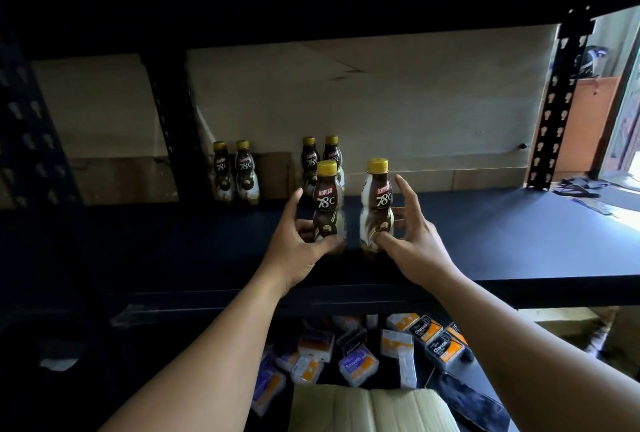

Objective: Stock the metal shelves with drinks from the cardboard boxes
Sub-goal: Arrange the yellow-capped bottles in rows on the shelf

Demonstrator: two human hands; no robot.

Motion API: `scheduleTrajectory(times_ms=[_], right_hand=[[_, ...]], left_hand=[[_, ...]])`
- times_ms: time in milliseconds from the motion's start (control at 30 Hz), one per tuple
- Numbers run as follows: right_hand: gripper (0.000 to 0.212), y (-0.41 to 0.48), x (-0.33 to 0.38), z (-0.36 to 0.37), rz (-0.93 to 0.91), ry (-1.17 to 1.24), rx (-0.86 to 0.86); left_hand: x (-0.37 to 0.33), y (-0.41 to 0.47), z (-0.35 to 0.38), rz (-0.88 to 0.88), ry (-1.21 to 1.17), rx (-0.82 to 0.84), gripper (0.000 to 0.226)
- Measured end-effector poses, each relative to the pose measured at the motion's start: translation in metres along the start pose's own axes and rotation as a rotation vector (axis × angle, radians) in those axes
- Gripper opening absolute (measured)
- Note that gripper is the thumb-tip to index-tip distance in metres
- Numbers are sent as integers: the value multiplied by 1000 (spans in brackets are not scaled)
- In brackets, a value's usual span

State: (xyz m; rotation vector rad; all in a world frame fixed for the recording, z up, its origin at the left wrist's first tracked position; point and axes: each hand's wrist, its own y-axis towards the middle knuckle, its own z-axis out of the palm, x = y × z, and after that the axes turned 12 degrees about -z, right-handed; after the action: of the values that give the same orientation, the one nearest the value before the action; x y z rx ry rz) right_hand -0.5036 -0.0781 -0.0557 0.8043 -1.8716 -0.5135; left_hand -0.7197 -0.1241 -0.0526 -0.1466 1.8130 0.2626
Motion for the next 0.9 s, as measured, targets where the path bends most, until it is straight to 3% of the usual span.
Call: scheduleTrajectory(times_ms=[133, 400, 700, 900], right_hand=[[99, 0, -1, 0, -1, 0, 2], [97, 0, -3, 0, -5, 0, -8], [98, 2, -9, 2, -29, -58, 42], [105, 4, -9, 3, -32, -73, 49]], left_hand=[[0, 2, 1, -4, -27, 1, 100], [1, 0, 0, 4, 11, -16, 108], [0, -3, 1, 110, 96, 43, 90], [-4, -9, 4, 126, 189, 6, 108]])
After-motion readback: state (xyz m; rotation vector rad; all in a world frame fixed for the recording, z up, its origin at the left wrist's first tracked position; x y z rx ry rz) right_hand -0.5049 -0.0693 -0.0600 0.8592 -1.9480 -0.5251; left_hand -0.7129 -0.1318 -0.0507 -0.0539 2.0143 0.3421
